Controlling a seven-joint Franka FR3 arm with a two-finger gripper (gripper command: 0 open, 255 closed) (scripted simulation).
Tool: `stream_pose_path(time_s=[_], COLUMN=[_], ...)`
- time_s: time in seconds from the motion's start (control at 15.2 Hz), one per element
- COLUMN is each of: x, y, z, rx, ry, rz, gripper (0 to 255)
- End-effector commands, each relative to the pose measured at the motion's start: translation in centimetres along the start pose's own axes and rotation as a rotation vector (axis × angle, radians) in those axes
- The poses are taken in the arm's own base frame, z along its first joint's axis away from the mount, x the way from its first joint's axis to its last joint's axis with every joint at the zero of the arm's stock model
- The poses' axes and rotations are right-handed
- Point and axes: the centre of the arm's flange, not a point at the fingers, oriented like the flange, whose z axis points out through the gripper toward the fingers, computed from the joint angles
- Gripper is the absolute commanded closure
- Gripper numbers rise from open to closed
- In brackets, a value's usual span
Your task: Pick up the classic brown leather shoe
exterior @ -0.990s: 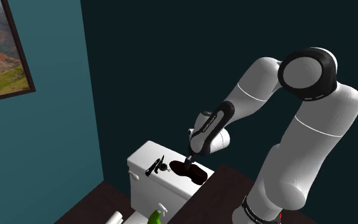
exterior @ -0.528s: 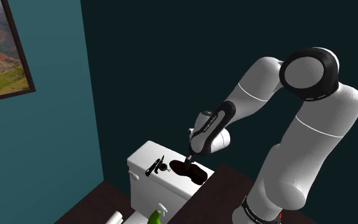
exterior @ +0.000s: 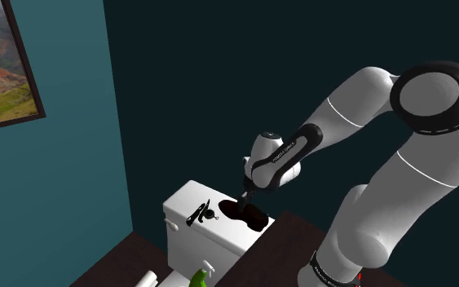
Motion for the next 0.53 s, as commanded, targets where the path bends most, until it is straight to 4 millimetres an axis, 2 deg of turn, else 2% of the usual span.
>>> stream_pose_path(time_s=[0.0, 0.33, 0.46], x=[0.1, 0.3, 0.3], y=[-0.1, -0.1, -0.1], z=[-1.1, -3.7, -3.8], rx=[-0.001, -0.001, -0.001], ry=[0.000, 0.000, 0.000], rz=[0.000, 0.000, 0.000], gripper=[255, 255, 255])
